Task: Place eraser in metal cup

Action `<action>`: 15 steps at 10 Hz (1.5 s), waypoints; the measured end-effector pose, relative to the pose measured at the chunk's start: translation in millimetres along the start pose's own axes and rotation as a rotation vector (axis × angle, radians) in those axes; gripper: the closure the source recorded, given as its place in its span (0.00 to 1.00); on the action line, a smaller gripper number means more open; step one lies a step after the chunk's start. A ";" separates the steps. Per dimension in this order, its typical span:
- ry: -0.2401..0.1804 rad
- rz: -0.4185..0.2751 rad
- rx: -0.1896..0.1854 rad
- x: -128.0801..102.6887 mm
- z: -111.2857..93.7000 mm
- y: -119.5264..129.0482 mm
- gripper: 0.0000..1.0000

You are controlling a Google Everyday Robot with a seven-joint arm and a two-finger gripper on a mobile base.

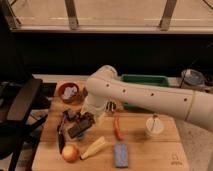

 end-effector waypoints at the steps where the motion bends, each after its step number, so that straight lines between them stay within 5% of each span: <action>1: -0.026 -0.015 0.012 -6.4 8.7 -4.7 0.35; 5: -0.095 -0.054 0.027 -20.6 36.4 -12.3 0.35; 10: -0.134 -0.048 -0.007 -15.4 68.0 -13.5 0.35; 15: -0.102 -0.037 -0.022 -8.7 71.1 -15.7 0.78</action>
